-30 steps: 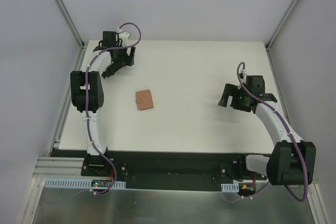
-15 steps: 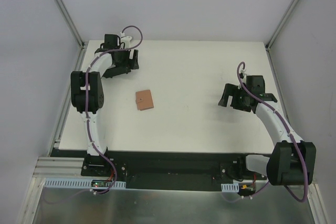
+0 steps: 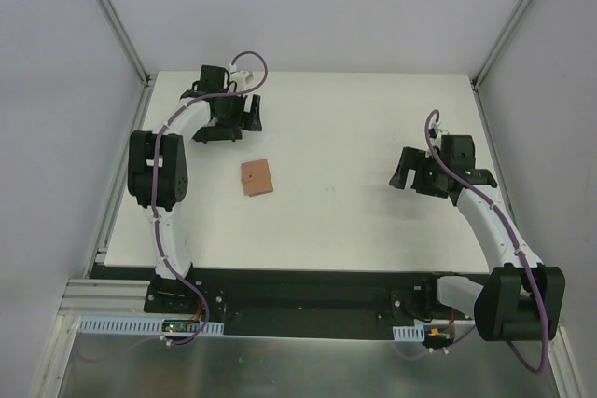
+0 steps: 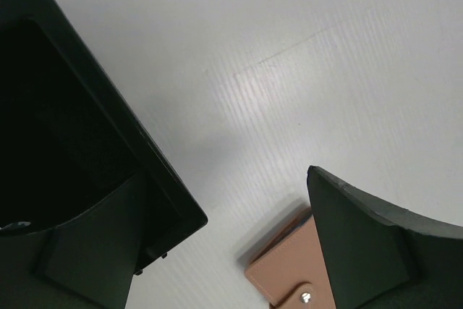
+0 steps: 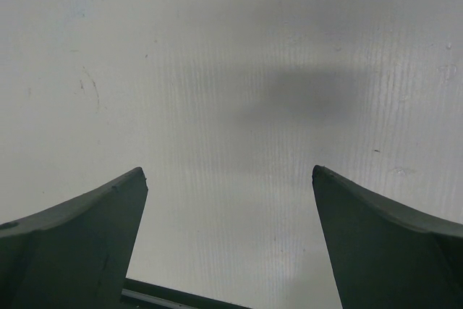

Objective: Put the credit cards into the card holder
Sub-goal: Move the storage box to the center of the board.

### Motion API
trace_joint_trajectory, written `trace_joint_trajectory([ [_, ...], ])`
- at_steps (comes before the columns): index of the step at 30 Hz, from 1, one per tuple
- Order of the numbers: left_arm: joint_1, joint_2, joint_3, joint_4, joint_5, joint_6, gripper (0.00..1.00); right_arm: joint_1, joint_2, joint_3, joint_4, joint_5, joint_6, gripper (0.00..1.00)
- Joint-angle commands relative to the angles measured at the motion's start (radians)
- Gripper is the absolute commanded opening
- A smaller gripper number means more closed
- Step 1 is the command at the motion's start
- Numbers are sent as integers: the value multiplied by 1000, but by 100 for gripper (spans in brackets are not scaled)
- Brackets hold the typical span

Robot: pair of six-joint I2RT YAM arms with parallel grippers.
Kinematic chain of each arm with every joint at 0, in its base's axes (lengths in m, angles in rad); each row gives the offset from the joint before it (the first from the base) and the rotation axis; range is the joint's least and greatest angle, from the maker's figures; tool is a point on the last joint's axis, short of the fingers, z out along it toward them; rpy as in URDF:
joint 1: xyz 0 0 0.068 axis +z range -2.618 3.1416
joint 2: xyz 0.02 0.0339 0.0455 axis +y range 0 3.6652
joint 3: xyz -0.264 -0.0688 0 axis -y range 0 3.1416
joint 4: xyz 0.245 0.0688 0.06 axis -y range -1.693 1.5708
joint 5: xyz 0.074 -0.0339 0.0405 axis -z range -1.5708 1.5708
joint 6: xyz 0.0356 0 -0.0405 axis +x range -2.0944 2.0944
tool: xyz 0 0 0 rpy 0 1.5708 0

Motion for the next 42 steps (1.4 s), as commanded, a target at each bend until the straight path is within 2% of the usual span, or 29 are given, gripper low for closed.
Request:
trace_joint_trajectory([
  [1, -47, -103, -56, -11, 38, -49, 85, -10, -28, 10, -12, -14, -4, 100],
  [10, -133, -103, -90, -9, 33, -171, 82, -11, -35, -10, -15, -14, -6, 100],
  [16, -197, -97, -67, -8, -24, -265, 81, -15, -49, -18, -15, -17, -10, 99],
  [26, -260, -57, -12, 31, -32, -388, 82, -25, -78, -32, -17, -26, -20, 100],
  [39, -295, 38, 86, 54, -18, -451, 82, -24, -78, -30, -14, -57, -4, 100],
  [42, -298, 14, 83, 52, -18, -438, 86, -24, -83, -32, -8, -80, 2, 99],
])
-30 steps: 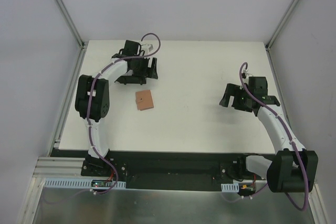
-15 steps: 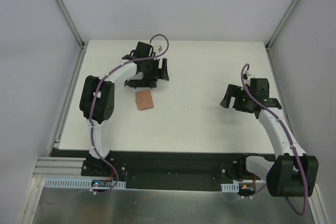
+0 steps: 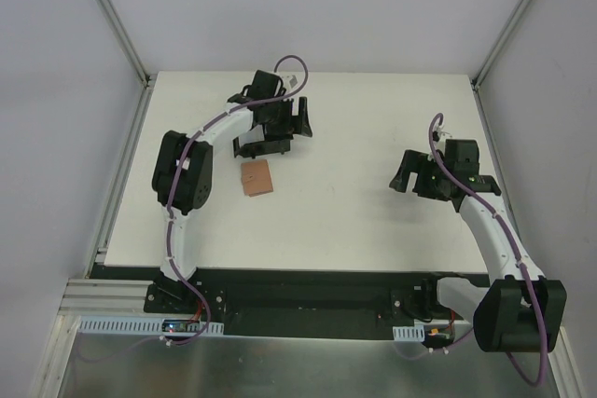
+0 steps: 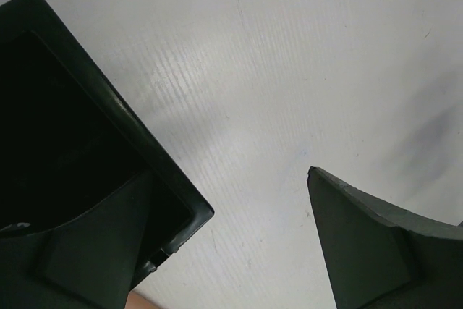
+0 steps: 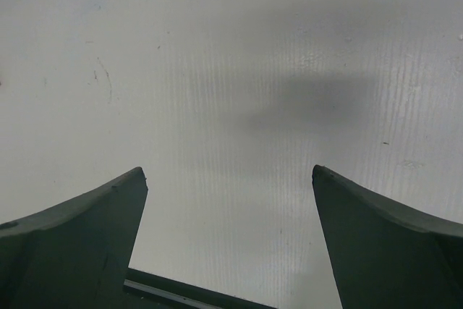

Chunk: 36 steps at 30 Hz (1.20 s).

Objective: Put the credit cards into the card holder
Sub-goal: Move the storage box to the center of the board, then move the card holder to the center of the board.

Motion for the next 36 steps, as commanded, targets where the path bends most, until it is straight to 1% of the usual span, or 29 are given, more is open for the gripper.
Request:
trace_joint_trajectory([
  [1, -15, -31, 29, 17, 11, -9, 88, -7, -21, -6, 9, -49, 10, 100],
  [5, -16, -139, -23, 22, -32, 29, 91, -7, -15, -35, 72, -135, 45, 99],
  [7, -16, -197, -52, 26, -62, 51, 92, -7, -10, -52, 129, -203, 66, 97],
  [10, -16, -298, -112, 35, -122, 77, 92, -5, -1, -73, 200, -276, 140, 91],
  [13, -15, -425, -224, 63, -202, 75, 92, 24, 2, -98, 284, -336, 177, 88],
  [16, -15, -548, -367, 71, -297, 31, 92, 78, 14, -106, 347, -301, 234, 85],
  [18, -15, -634, -506, 112, -329, -17, 92, 133, 40, -92, 375, -261, 258, 84],
  [19, -15, -692, -607, 138, -354, -43, 92, 180, 56, -77, 385, -223, 273, 83],
  [20, -13, -734, -652, 164, -374, -70, 92, 219, 77, -64, 393, -170, 295, 81],
  [21, -13, -765, -744, 184, -383, -93, 92, 263, 102, -52, 413, -125, 316, 79],
  [23, -10, -831, -861, 227, -404, -133, 92, 343, 151, -38, 474, -93, 362, 76],
  [24, -10, -854, -911, 246, -435, -146, 92, 384, 175, -34, 541, -79, 384, 74],
  [27, -8, -912, -1019, 298, -441, -163, 90, 469, 276, 5, 641, -45, 444, 69],
  [29, -8, -929, -1063, 312, -441, -172, 89, 512, 356, 61, 651, -46, 455, 65],
  [32, 4, -926, -1105, 330, -444, -164, 88, 572, 476, 146, 654, -39, 467, 64],
  [36, 100, -889, -1140, 420, -279, -156, 89, 631, 626, 239, 686, -27, 519, 62],
])
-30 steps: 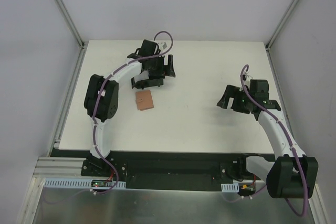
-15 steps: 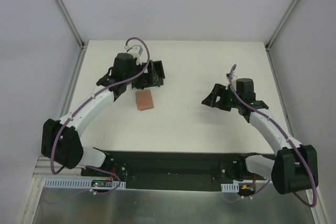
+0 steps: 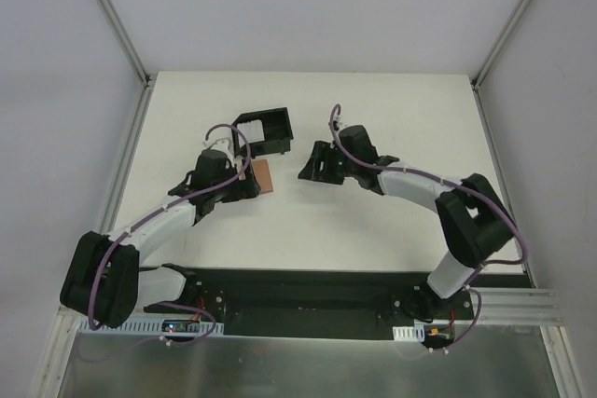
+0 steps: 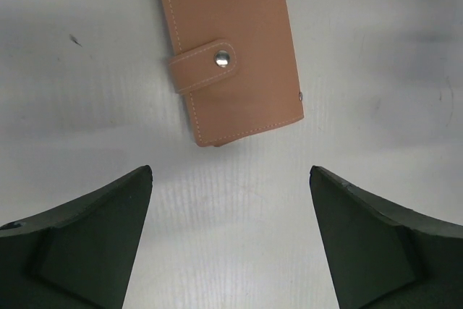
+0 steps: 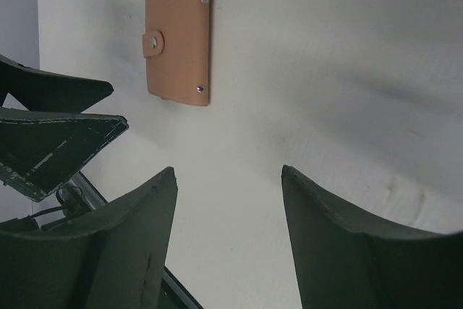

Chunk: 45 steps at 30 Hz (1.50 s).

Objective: Put the credit cards into the card holder
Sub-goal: Move the card holder to the center of the board.

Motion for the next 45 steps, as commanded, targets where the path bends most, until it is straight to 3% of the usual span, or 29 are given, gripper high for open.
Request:
trace_joint_trajectory([
  [1, 114, 23, -33, 162, 157, -6, 89, 58, 125, 118, 92, 28, 82, 62],
  [6, 211, 137, -33, 257, 331, 3, 88, 100, 249, 218, 105, 56, 123, 61],
  [10, 214, 218, -10, 293, 386, 2, 88, 117, 323, 284, 114, 61, 156, 60],
  [14, 214, 301, 19, 306, 429, 6, 81, 123, 380, 329, 117, 71, 174, 58],
  [26, 208, 321, -19, 372, 538, -34, 66, 140, 524, 425, 120, -7, 202, 56],
  [28, 190, 318, -30, 391, 553, -34, 64, 140, 536, 433, 117, -28, 202, 50],
  [32, 153, 298, -67, 414, 547, -61, 63, 141, 494, 377, 119, -21, 185, 43],
  [38, 12, 260, -91, 414, 498, -98, 62, 144, 376, 228, 106, -25, 148, 31],
  [45, -166, 160, -193, 449, 457, -205, 61, 161, 181, -53, 89, 51, 82, 30],
])
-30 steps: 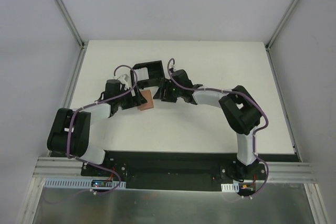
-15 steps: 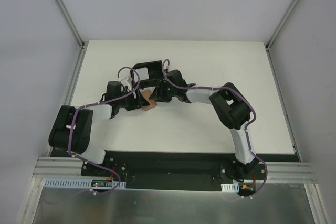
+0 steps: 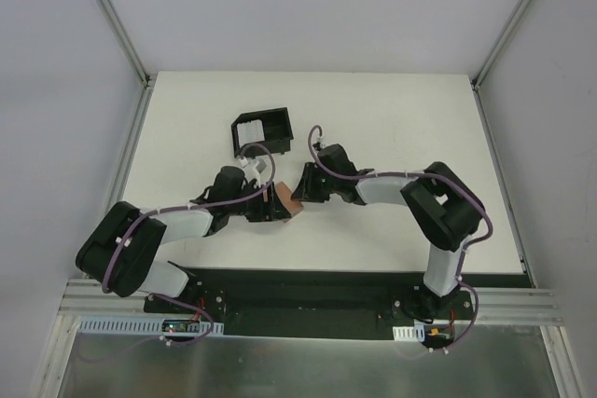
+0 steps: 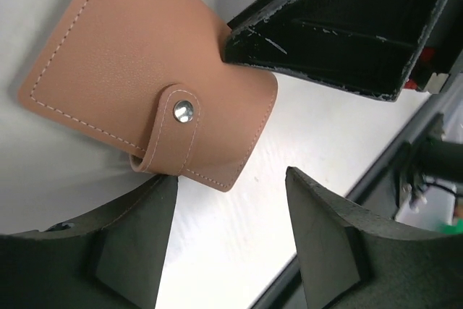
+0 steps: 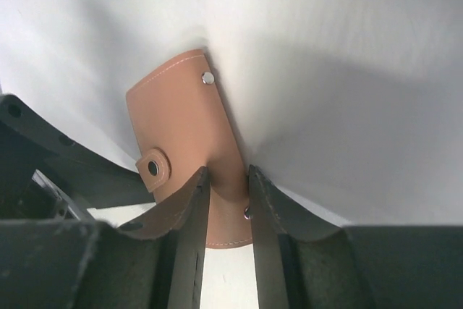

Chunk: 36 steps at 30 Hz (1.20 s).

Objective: Put the credit cards into the card holder
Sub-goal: Move the card holder to the center of the board, then move the storage box to the center of the board.

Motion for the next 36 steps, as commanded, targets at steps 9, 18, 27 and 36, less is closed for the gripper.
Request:
trace_joint_trajectory([
  [9, -204, -280, -48, -293, -228, -13, 74, 19, -276, -145, -218, 58, -191, 44],
  [18, -159, -383, 99, -511, -439, 108, 87, -19, -189, 201, -421, 171, -249, 66],
  [27, 31, -425, 107, -537, -315, 128, 88, -42, 102, 648, -577, 231, -255, 71],
  [36, 59, -534, 76, -572, -302, 133, 90, -67, 317, 967, -703, 279, -292, 70],
])
